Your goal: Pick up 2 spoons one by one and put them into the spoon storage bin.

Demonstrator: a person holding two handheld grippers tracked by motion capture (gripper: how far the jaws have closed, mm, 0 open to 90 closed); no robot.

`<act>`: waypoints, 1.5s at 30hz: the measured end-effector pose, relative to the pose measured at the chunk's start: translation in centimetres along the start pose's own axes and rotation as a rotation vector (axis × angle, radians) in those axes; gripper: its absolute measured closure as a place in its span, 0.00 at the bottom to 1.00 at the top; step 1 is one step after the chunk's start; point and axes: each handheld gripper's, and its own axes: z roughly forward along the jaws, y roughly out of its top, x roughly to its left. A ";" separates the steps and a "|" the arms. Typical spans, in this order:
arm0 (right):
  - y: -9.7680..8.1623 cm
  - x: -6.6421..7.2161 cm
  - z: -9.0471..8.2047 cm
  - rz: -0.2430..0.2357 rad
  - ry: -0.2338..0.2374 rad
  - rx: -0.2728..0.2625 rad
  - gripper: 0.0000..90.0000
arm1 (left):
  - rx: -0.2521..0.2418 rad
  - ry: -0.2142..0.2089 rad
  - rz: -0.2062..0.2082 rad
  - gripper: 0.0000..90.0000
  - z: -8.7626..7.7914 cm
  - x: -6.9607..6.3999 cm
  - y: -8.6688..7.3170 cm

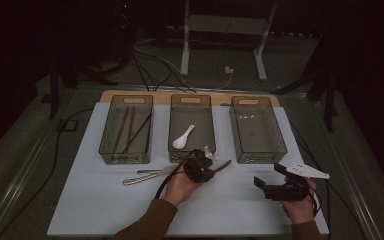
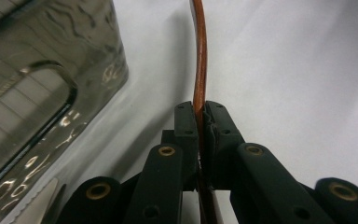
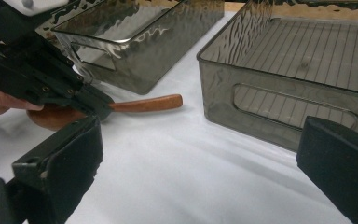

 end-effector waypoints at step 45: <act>-0.1 0.0 0.1 0.002 0.000 0.005 0.00 | -0.192 -0.029 -0.031 0.96 -5.4 0.4 1.4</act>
